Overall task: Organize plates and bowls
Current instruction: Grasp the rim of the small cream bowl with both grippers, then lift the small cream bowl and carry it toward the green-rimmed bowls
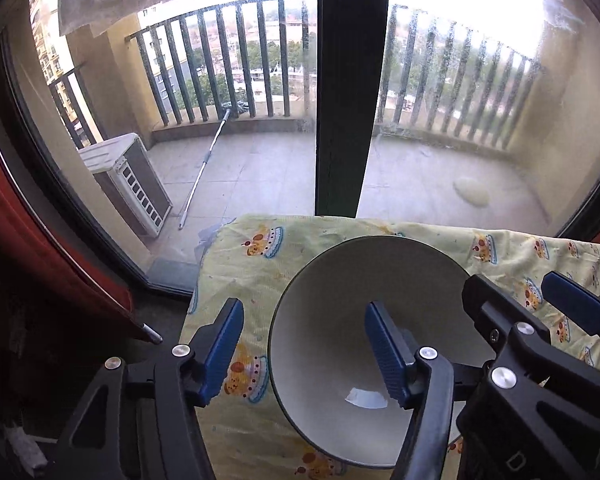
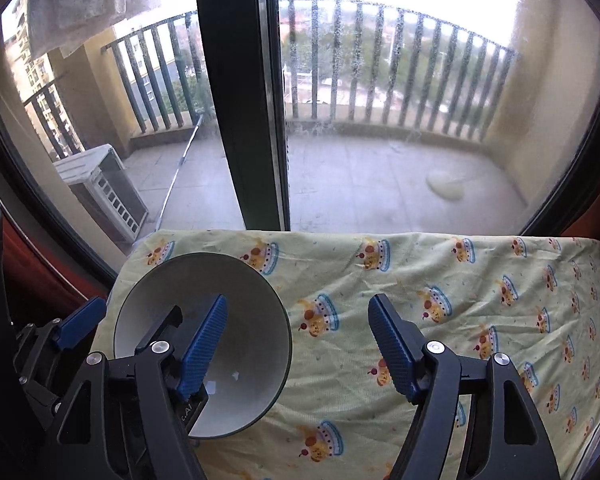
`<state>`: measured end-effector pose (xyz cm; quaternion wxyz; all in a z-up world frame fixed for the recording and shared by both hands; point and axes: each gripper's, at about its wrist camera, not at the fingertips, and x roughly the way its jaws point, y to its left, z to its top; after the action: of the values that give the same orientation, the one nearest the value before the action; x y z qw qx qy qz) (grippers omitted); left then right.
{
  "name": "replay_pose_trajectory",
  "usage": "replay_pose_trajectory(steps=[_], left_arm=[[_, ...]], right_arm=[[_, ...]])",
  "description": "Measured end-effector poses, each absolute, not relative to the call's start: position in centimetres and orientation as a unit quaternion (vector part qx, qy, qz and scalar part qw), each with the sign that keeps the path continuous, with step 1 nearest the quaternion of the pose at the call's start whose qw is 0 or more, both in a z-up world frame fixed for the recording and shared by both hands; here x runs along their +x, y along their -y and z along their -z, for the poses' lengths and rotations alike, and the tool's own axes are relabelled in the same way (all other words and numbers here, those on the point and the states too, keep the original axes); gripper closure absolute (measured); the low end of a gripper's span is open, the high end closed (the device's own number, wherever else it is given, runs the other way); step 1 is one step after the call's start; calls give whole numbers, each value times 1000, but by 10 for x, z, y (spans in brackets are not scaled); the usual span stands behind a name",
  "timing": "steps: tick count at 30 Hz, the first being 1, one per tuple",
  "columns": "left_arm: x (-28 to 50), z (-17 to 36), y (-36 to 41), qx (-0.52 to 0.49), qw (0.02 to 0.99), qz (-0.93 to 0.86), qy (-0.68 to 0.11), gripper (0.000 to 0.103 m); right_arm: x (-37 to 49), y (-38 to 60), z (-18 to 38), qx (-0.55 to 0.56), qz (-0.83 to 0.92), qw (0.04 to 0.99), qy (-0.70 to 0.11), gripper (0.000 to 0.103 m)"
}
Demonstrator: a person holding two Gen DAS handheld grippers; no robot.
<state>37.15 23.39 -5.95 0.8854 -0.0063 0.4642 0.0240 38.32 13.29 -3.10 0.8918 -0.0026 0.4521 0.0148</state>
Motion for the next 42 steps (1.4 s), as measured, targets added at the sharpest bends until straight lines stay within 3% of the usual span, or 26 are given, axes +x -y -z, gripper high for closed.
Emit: replay_pose_trajectory(steps=[1,3,4,9,16,18,42], left_arm=[[373,62,-232,-4,883,-21,-468,48],[374,65,-233,-4,881,-23,-473,63],[374,67,-232,-2,881,-28,-473,65],[375,72,-237,-2,880,-31,-475,75],[374,72,-242,-11,878,-32,-478,80],[373,72,-242,-4,877,-31,-480,80],[329,57,-210,-3,870,9,-493,80]], right_arm=[[385,-133,34,0,-16,890,-456,39],[389,-133,42,12,-21,885,-465,57],[390,-132,45,15,-20,884,-467,61],[394,-134,56,34,-30,879,-476,71],[396,-138,59,47,-27,871,-488,77],[395,-138,58,36,-20,871,-490,83],[343,-103,41,41,21,867,-497,84]])
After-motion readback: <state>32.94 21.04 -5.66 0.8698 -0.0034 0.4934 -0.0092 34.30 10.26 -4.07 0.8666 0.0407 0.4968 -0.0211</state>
